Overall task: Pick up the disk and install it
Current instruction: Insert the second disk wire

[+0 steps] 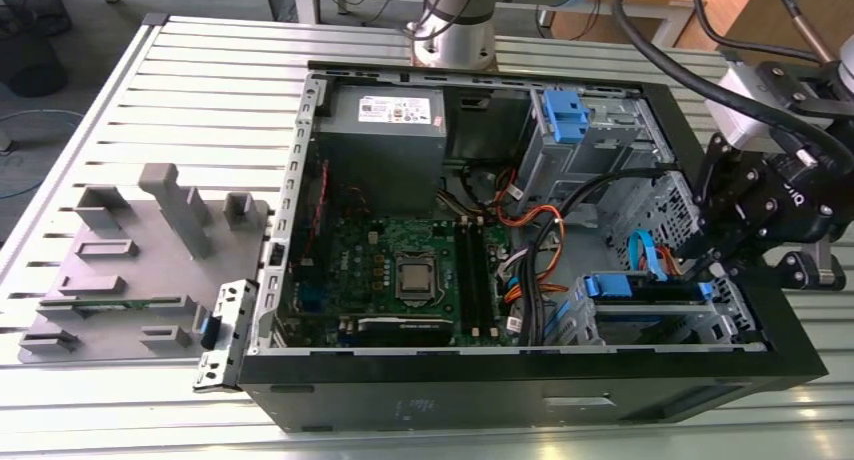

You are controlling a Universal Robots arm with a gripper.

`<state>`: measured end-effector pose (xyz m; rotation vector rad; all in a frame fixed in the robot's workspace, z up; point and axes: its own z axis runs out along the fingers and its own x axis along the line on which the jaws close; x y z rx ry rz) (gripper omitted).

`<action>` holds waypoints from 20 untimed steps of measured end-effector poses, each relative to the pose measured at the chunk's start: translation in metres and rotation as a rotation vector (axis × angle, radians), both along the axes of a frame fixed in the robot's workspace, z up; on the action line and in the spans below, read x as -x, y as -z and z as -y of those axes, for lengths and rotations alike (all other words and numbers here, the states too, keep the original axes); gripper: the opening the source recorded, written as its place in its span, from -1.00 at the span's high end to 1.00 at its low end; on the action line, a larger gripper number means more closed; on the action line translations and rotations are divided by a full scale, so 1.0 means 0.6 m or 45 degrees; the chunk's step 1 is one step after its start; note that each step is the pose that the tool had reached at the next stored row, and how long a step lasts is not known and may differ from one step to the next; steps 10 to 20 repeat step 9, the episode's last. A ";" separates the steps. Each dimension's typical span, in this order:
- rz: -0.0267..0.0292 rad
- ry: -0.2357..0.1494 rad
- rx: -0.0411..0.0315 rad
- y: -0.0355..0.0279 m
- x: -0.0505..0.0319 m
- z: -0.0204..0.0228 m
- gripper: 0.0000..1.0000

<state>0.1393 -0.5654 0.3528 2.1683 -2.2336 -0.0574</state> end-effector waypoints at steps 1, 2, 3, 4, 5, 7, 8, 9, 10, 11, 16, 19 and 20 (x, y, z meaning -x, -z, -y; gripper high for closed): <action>0.0010 0.000 0.0001 0.000 0.002 0.0000 0.41; 0.0021 0.000 -0.0002 0.000 0.004 0.0000 0.41; 0.0031 0.000 -0.0003 0.000 0.006 0.0000 0.41; 0.0035 0.000 -0.0003 0.000 0.007 0.0002 0.41; 0.0036 0.000 -0.0002 0.000 0.007 0.0002 0.41; 0.0036 0.000 -0.0002 0.000 0.008 0.0000 0.41; 0.0036 0.000 -0.0002 0.000 0.008 0.0000 0.41; 0.0036 0.000 -0.0002 0.000 0.008 0.0000 0.41; 0.0036 0.000 -0.0002 0.000 0.008 0.0000 0.41; 0.0036 0.000 -0.0002 0.000 0.008 0.0000 0.41; 0.0036 0.000 -0.0002 0.000 0.008 0.0000 0.41; 0.0036 0.000 -0.0002 0.000 0.008 0.0000 0.41; 0.0036 0.000 -0.0002 0.000 0.008 0.0000 0.41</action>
